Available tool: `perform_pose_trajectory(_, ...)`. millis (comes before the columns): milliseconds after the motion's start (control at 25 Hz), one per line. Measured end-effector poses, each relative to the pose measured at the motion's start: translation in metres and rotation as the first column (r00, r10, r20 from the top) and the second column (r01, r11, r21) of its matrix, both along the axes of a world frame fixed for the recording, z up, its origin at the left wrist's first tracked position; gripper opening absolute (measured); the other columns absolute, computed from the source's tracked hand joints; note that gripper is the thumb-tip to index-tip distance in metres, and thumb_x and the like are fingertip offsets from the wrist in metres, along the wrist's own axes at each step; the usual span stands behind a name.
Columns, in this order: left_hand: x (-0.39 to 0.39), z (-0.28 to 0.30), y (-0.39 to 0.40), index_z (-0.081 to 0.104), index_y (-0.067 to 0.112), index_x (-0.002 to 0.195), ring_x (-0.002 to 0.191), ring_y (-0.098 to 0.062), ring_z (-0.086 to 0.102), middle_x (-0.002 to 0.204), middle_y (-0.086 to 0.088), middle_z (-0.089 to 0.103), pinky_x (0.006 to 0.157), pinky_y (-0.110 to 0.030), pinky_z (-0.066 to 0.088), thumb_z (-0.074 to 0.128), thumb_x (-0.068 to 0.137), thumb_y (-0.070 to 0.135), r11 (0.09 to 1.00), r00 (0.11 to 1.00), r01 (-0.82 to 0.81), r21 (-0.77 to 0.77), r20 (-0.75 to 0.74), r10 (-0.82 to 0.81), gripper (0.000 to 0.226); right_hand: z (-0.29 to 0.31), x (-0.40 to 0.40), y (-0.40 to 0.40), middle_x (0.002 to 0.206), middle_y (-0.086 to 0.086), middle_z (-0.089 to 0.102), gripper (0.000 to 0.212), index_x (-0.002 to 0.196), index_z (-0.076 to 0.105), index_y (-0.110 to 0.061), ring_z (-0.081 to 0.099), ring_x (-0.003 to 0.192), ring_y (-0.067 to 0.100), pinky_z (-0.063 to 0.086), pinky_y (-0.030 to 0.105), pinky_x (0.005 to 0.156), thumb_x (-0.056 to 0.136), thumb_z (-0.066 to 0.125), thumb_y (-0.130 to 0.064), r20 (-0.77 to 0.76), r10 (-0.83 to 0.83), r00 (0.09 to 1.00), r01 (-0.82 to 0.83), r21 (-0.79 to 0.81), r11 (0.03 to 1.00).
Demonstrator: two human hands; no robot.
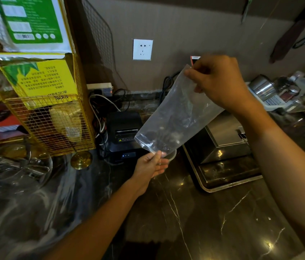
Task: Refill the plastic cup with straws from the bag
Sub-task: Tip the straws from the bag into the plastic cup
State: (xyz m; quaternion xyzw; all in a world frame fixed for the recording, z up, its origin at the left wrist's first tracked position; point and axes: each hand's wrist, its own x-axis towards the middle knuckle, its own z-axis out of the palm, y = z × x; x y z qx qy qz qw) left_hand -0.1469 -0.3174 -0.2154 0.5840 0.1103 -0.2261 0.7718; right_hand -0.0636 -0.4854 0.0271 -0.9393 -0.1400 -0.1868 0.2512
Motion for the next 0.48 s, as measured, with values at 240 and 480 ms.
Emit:
perform_pose_trajectory(240,-0.004,0.004,-0.002,0.073,0.02,0.115,0.108,-0.024,0.073,0.115,-0.01,0.076,0.093,-0.036,0.058,0.051,0.105,0.032,0.999,1.0,-0.005,-0.032,-0.016,0.005,0.027,0.009,-0.007,0.006,0.081,0.009,0.075,0.026,0.101,0.075,-0.007,0.074,0.068,0.012,0.063,0.034,0.077,0.102,0.063,-0.029,-0.011,0.034,0.999,-0.034,-0.027,0.999)
perform_pose_trajectory(480,-0.001,0.016,-0.009,0.071,0.027,0.123,0.111,-0.022,0.072,0.119,-0.007,0.075,0.1,-0.039,0.057,0.051,0.105,0.037,1.0,0.999,0.025,0.008,0.032,-0.025,0.029,0.026,-0.021,0.013,0.09,-0.002,0.069,0.025,0.109,0.075,-0.007,0.071,0.08,0.02,0.062,0.041,0.084,0.103,0.059,-0.025,0.07,0.076,0.995,-0.072,-0.064,0.995)
